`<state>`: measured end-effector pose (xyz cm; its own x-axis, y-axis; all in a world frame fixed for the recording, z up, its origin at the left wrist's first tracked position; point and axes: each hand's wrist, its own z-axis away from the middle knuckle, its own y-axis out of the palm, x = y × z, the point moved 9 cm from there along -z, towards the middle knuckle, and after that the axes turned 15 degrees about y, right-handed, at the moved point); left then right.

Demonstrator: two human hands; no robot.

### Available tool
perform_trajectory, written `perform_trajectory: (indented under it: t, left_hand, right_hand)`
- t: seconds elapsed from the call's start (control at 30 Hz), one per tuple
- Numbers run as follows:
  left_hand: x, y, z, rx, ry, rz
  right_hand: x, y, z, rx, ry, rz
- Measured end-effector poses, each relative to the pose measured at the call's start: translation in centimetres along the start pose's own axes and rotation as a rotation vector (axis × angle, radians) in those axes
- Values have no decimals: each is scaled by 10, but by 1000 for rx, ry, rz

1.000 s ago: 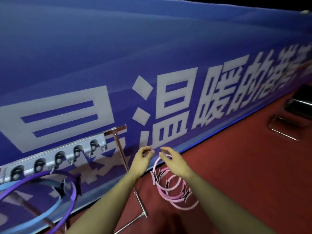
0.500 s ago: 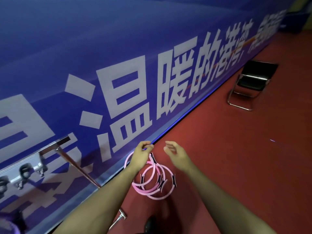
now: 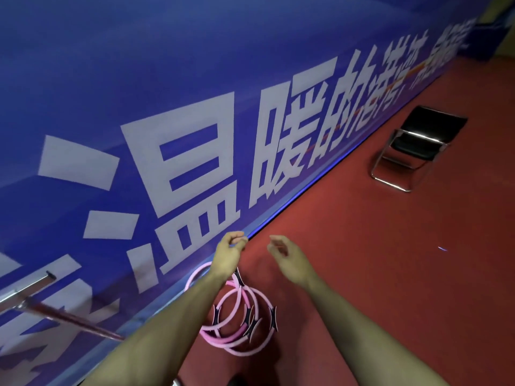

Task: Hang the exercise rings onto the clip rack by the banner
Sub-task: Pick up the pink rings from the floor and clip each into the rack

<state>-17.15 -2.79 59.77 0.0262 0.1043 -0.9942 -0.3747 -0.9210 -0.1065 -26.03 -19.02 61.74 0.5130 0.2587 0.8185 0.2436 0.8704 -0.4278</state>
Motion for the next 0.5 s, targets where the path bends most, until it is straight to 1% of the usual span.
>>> perform_trajectory:
  t: [0.23, 0.37, 0.5]
  left_hand:
    - [-5, 3, -69, -11, 38, 23]
    - [5, -7, -95, -75, 18, 29]
    - [19, -24, -118, -164, 1, 37]
  right_hand:
    - [23, 2, -67, 16, -2, -11]
    - [28, 16, -105, 74, 17, 6]
    - [46, 32, -145, 167, -28, 59]
